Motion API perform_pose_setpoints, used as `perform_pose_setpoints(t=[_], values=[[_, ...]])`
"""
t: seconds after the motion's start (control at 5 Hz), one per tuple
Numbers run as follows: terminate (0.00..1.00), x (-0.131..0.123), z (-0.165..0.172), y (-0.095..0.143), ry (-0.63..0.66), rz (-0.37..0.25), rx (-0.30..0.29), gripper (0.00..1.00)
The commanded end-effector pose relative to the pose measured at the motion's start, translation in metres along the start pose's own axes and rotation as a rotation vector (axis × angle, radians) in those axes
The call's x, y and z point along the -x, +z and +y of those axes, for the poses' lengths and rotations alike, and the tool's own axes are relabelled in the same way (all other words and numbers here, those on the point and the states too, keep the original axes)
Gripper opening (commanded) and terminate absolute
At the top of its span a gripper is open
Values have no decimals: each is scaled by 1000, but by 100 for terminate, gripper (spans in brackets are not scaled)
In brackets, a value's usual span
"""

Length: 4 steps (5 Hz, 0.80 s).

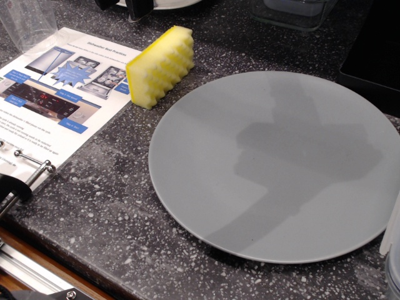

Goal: Pick up sponge and wipe plate

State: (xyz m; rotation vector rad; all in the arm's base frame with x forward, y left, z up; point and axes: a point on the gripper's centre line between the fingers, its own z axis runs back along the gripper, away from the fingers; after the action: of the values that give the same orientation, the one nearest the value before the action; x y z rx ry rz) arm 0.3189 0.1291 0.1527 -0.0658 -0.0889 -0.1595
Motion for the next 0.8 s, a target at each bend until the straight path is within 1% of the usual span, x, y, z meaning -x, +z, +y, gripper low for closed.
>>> perform_pose_setpoints(t=[0.0,0.2,0.4,0.6], values=[[0,0,0,0,0,0,0,100],[0,-7,4,-16,3,13,-33,100],[0,-13,11,-29,18,17,-53,100],[0,-18,15,-39,37,40,-52,100]])
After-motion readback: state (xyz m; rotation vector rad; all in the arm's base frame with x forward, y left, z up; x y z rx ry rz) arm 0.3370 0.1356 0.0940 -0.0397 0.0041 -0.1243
